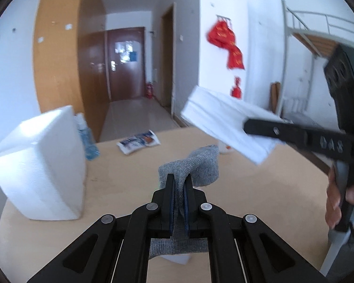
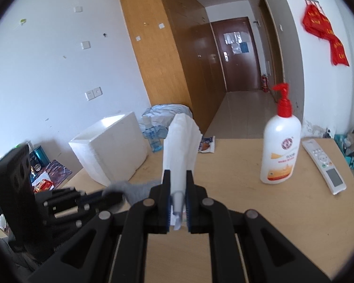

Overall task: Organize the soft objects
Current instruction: 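Carry the sock and tissue with both tools over the white foam box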

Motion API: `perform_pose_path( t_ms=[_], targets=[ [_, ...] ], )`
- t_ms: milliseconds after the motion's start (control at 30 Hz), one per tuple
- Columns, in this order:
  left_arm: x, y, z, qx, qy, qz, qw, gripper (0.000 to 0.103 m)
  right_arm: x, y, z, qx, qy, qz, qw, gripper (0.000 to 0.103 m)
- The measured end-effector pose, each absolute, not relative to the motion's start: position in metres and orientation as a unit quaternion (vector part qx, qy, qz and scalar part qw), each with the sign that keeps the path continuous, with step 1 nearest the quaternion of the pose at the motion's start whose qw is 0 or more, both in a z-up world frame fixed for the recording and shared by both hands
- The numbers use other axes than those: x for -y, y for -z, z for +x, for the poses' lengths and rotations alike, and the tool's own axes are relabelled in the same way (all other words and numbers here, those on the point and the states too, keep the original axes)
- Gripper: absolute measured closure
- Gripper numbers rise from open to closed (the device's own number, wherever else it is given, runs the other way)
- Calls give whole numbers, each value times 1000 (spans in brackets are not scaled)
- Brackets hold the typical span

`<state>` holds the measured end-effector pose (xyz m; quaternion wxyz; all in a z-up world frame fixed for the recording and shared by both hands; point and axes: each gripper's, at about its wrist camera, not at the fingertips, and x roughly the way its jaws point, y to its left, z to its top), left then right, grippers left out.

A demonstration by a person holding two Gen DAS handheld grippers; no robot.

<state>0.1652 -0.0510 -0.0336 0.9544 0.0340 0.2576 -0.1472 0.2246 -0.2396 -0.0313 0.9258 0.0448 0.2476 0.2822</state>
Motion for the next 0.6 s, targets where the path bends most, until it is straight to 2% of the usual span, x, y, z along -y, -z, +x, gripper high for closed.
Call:
perform_pose_path(
  t_ms=[400,600],
  targets=[
    [-10,-11,146,-137,30,-5,990,96,198,23,216,-229,-311,34,922,90],
    [-30,-17,146,-142,7,-31,989,96,167,22,212,-227,-324,23,918,90]
  ],
)
